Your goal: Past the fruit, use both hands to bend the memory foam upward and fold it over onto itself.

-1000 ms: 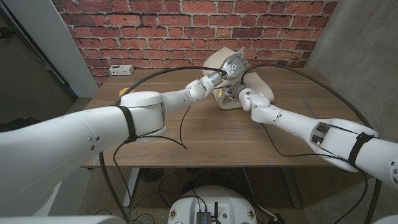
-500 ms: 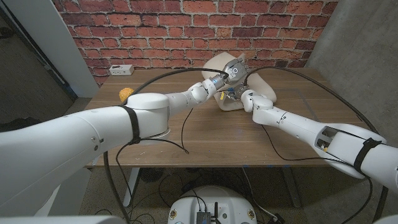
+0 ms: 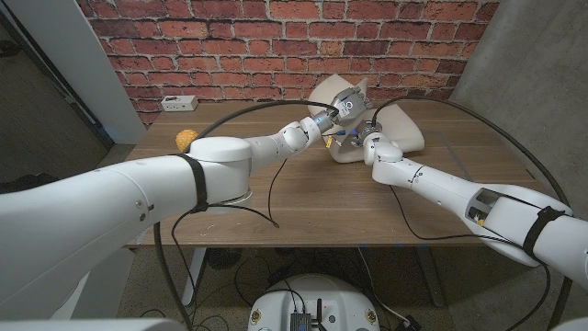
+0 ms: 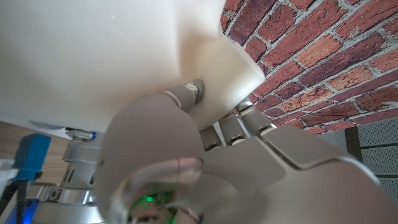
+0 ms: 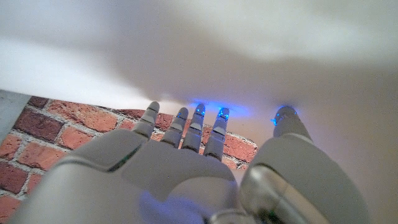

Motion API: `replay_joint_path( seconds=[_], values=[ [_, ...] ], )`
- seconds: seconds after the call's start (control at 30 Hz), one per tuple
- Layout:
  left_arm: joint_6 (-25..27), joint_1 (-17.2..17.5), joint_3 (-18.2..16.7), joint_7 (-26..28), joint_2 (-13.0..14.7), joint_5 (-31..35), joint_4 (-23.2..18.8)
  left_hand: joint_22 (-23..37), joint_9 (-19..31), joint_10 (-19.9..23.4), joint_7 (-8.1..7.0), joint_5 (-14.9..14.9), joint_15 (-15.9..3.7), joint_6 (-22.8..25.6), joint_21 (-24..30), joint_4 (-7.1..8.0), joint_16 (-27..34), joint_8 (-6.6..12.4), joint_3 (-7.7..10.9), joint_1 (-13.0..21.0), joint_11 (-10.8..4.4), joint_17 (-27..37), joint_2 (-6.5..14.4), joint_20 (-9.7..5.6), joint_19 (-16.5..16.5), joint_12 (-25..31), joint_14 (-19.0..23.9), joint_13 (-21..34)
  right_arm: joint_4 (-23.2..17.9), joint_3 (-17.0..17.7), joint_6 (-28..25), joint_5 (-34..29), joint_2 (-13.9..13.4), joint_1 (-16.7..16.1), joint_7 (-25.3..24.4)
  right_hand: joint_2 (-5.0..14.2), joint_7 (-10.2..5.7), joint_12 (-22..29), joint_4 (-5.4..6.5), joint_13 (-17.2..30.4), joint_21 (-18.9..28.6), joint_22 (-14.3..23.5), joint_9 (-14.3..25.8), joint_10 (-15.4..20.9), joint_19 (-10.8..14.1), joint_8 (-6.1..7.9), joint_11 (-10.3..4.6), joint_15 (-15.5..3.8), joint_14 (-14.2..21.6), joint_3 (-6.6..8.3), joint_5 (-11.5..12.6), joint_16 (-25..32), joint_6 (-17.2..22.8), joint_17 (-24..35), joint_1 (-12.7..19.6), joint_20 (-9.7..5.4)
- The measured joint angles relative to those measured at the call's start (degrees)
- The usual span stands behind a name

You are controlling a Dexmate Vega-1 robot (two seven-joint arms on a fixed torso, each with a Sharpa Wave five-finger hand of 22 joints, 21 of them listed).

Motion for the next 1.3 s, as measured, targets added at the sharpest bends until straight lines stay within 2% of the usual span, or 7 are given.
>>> replay_joint_path(
  seconds=[0.23,0.3,0.4,0.53,0.77,1.03,1.3],
  values=[
    [-0.7,-0.5,0.4,-1.8,-0.5,-0.1,0.1,-0.1,0.0,0.0,0.00,0.0,0.00,0.0,0.0,-0.16,0.0,0.00,0.16,-0.2,0.00,0.0,0.2,0.12,-0.5,-0.4,0.0,0.0,-1.2,0.5,-3.0,0.6,-0.7,0.0,-0.5,-0.43,0.64,-0.4,0.00,-0.3,0.3,0.0,0.1,-4.9,0.0,-0.28,0.99,2.23,-4.4,-0.94,0.4,0.2,-2.7,-1.6,-0.4,-0.26],
    [-1.0,-0.7,0.5,-2.4,-0.7,-0.1,0.1,-0.2,0.0,0.0,0.00,0.0,0.00,0.0,0.3,-0.16,-0.2,0.00,0.15,-0.2,0.00,0.0,0.2,0.11,-0.5,-0.4,0.0,0.0,-1.5,0.7,-3.6,0.9,-1.0,-0.1,-0.5,-0.08,0.73,-0.4,-0.05,-0.3,1.1,0.1,0.1,-5.8,2.1,-0.28,1.25,2.32,-4.5,-0.90,0.8,0.5,-3.1,-2.1,-0.1,-0.46],
    [-1.2,-0.9,0.6,-3.2,-0.8,-0.1,0.0,-0.3,0.0,0.0,0.00,0.0,0.00,0.0,0.4,-0.16,-0.4,-0.21,0.15,-0.2,0.00,0.0,0.2,0.11,-0.5,-0.4,0.0,0.0,-1.8,0.8,-4.7,1.1,-1.3,-0.1,-0.9,2.92,0.73,0.2,-1.46,-0.6,2.4,0.2,0.0,-5.8,6.5,0.05,1.32,1.39,-3.6,0.68,1.4,1.6,-3.1,-3.5,2.9,-0.69],
    [-1.3,-1.2,0.8,-4.3,-0.5,0.1,-1.2,-0.3,0.0,0.0,0.00,0.0,0.00,0.0,0.4,-0.15,-0.4,-0.21,0.16,-0.5,0.00,0.0,-0.1,-0.10,-0.7,-0.6,0.0,0.0,-2.0,0.8,-7.2,0.9,-1.6,-0.5,-2.9,4.70,0.21,0.7,-3.12,-1.0,3.1,0.1,-0.1,-4.6,10.1,0.67,0.08,0.17,-1.9,2.67,1.5,1.8,-1.5,-5.1,7.5,-0.60],
    [-1.3,-1.5,1.0,-6.2,-0.3,0.3,-2.8,-0.5,0.0,0.0,0.00,0.0,0.00,0.0,0.8,-0.16,-0.4,-0.20,0.16,-0.5,0.00,0.3,-0.1,-0.20,-0.8,-0.6,0.0,0.0,-2.4,1.7,-11.6,0.6,-2.0,-1.9,-7.9,3.40,-0.29,0.9,-2.26,-1.1,0.4,0.0,-0.1,-4.5,5.9,0.84,-0.45,-0.03,-1.7,1.80,1.0,1.8,-0.8,-6.0,7.2,-0.20],
    [-1.6,-2.0,1.4,-9.8,-0.9,0.6,-3.7,-0.7,0.0,0.0,-0.22,0.0,0.00,0.2,1.0,-0.16,-0.4,-0.42,0.15,-0.5,0.00,0.3,-0.1,-0.20,-0.8,-0.9,0.0,0.0,-3.2,3.7,-16.3,1.0,-2.4,-4.0,-13.0,2.62,-0.51,0.9,-1.74,-1.3,-0.2,-0.3,-0.1,-4.2,4.1,0.84,-1.16,0.18,-1.9,1.27,0.8,2.1,-0.6,-6.4,6.4,-0.39],
    [-1.6,-2.4,1.6,-13.5,-2.0,0.9,-4.0,-0.8,0.0,0.0,-0.22,0.0,0.11,0.2,1.5,-0.16,-0.4,-0.42,0.15,-1.1,0.00,0.3,0.0,-0.20,-0.8,-0.9,-0.5,0.0,-3.7,6.3,-20.6,2.1,-2.6,-6.0,-19.3,5.42,-1.52,1.1,-3.39,-1.3,0.1,-0.3,-0.1,-2.9,4.3,1.06,-1.74,-0.47,-0.1,3.92,0.8,2.6,1.2,-7.6,10.9,-0.52]
  ],
)
